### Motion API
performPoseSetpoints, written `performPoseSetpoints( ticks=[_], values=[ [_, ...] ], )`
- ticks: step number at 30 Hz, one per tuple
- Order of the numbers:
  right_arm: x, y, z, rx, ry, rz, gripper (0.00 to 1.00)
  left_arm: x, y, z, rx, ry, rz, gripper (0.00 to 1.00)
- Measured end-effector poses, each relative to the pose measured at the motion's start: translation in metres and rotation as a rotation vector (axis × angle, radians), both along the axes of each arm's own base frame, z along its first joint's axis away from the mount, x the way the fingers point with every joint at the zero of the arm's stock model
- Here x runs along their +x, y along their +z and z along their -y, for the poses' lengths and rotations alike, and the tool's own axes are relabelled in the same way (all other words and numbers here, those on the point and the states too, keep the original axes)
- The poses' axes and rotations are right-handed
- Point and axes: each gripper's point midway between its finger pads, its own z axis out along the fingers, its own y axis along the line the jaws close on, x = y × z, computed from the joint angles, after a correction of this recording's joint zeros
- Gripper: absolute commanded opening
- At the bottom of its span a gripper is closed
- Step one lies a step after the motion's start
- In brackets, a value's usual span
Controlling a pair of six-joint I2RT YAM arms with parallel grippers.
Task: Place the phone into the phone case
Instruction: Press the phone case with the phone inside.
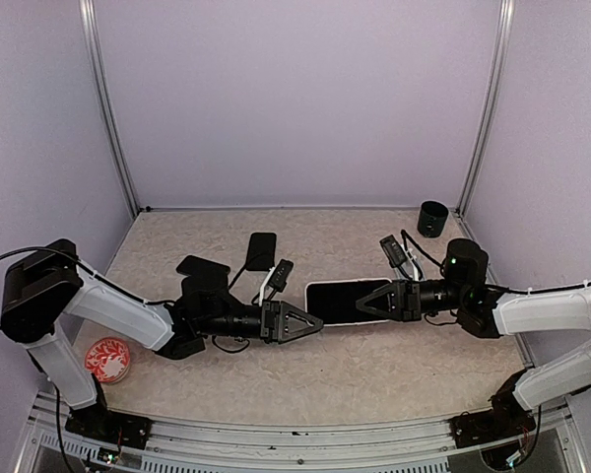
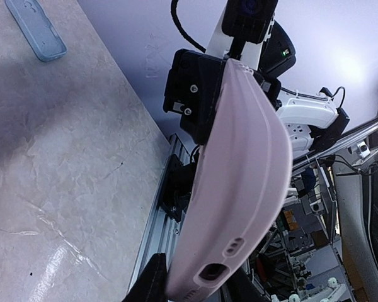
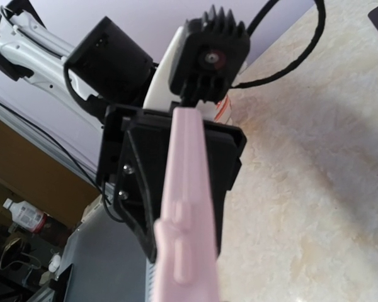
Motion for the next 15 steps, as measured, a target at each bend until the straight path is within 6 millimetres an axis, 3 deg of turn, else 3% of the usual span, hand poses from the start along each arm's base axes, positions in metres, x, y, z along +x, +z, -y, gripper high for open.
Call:
performPoseSetpoints(
  ticks=[6,15],
  values=[
    [-0.0009,-0.0015,0.0005,0.001,0.0,0.003,0.09,0.0003,-0.0017,0.0001,0.005,0.002,-0.004,0.22],
    [-0.0011,-0.006,0.0008,-0.009,0.001,-0.006,0.09,0.0016,-0.0058,0.0008,0.01,0.005,-0.002,0.01]
  ],
)
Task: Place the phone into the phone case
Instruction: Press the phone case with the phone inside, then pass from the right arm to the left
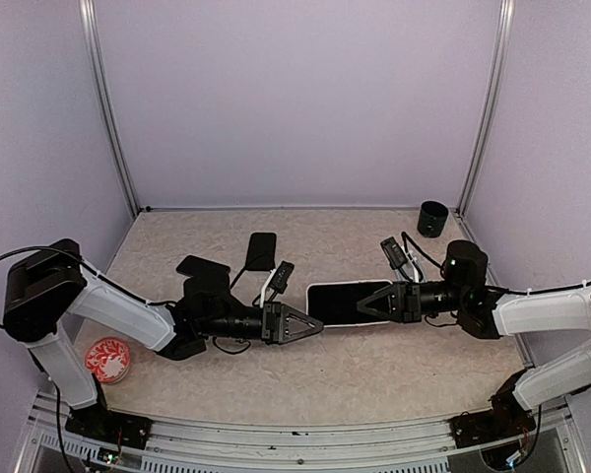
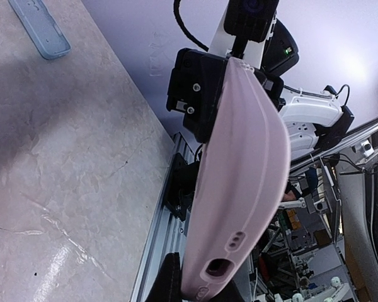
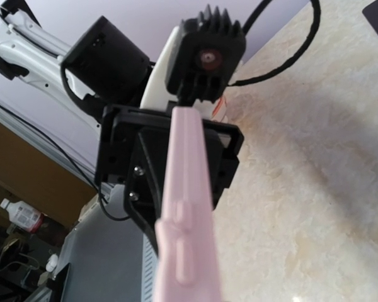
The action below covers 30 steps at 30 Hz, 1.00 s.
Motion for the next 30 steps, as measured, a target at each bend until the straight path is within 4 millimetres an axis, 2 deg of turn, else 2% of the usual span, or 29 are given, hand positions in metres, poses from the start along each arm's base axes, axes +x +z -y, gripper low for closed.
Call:
performPoseSetpoints(
  ticks=[5,10,13,17,24,30],
  values=[
    [0.0,-0.004,0.0,-0.014,-0.001,0.012,0.09,0.001,-0.003,0.0,0.007,0.001,-0.008,0.01],
    [0.001,-0.005,0.001,-0.022,-0.004,0.035,0.09,0.002,-0.005,0.0,0.01,0.003,-0.015,0.29],
    [0.001,-0.008,0.001,-0.032,-0.007,0.027,0.09,0.003,-0.006,-0.001,0.018,0.009,-0.014,0.35],
    [-0.001,-0.011,0.002,-0.044,-0.004,0.006,0.09,0.011,-0.005,-0.006,0.037,0.04,0.003,0.38],
    [-0.004,-0.008,0.002,-0.038,0.012,-0.001,0.09,0.018,0.018,-0.015,0.015,0.066,0.063,0.4],
    [-0.006,-0.01,0.002,-0.038,0.025,-0.029,0.09,0.017,0.013,-0.016,0.036,0.064,0.064,0.4]
  ],
)
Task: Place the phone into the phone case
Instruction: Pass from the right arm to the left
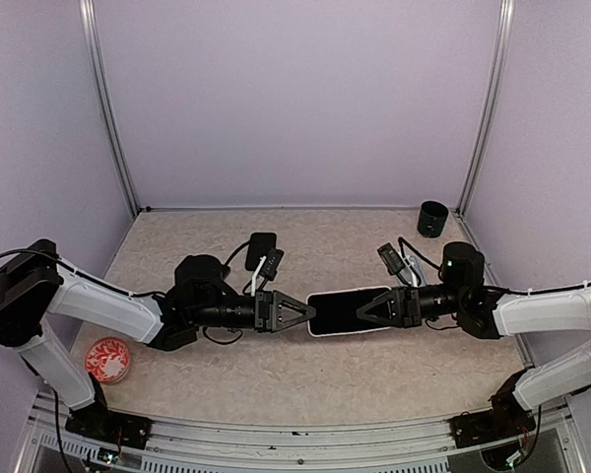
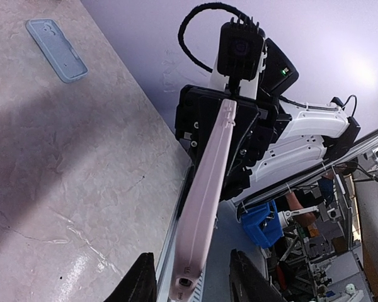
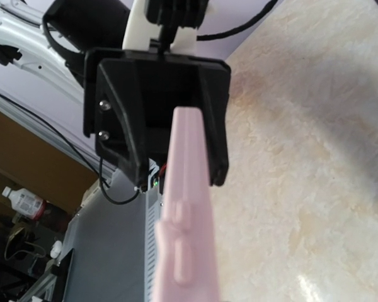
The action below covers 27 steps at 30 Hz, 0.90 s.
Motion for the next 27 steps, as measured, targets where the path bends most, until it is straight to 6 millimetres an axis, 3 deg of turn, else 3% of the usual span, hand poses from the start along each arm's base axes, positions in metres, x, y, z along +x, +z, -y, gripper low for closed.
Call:
performPoseSetpoints(
  ticks=[7,15,19,27],
  values=[
    [0.0,-0.006,-0.001,-0.006,0.004,-0.023,0.1,0.004,0.002,0.006,-0.003,-0.002,0.007,0.37],
    [-0.003,-0.016,-0.003,-0.01,0.022,-0.052,0.1,0.006,-0.013,0.012,0.019,-0.015,-0.014,0.11],
    [-0.005,-0.017,-0.002,-0.01,0.033,-0.076,0.11,0.001,-0.01,0.014,0.0,-0.049,0.01,0.01],
    [-0.006,-0.014,-0.002,-0.001,0.039,-0.066,0.15,0.0,-0.006,0.014,-0.015,-0.059,0.017,0.0]
  ],
)
